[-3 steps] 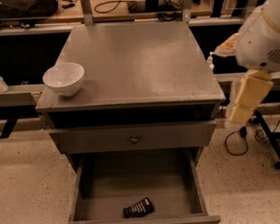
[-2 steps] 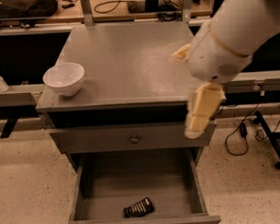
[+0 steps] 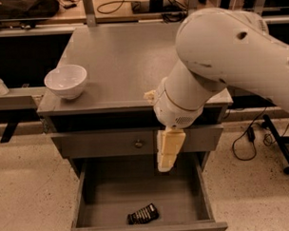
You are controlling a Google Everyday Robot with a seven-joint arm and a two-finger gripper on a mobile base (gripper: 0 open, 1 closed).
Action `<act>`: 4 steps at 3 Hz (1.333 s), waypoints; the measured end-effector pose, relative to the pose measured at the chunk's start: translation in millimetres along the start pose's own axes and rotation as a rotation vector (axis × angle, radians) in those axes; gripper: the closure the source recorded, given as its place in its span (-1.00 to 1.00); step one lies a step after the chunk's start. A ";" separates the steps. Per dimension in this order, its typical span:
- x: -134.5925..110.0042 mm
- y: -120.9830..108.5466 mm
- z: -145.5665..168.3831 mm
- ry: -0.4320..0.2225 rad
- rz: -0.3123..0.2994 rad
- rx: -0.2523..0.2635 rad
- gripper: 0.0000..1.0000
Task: Pick rxbar chocolate from middle drawer and place on counter
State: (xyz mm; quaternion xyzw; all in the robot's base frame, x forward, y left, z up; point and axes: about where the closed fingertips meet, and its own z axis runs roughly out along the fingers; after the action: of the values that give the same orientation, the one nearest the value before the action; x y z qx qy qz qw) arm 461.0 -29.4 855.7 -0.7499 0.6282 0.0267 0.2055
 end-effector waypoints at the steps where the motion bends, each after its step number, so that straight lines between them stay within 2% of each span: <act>1: -7.7 0.5 19.8 0.008 -0.094 -0.076 -1.00; 2: 0.2 21.3 68.6 0.002 -0.208 -0.180 -1.00; 3: -4.8 54.2 128.1 -0.010 -0.334 -0.247 -1.00; 4: -2.4 61.8 132.8 -0.006 -0.335 -0.256 -1.00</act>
Offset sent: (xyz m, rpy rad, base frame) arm -0.0134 0.0255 -0.1562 -0.1342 0.1595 0.4335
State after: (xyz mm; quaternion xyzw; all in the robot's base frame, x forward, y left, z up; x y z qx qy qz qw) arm 430.6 10.5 718.1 -0.8638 0.4857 0.0739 0.1121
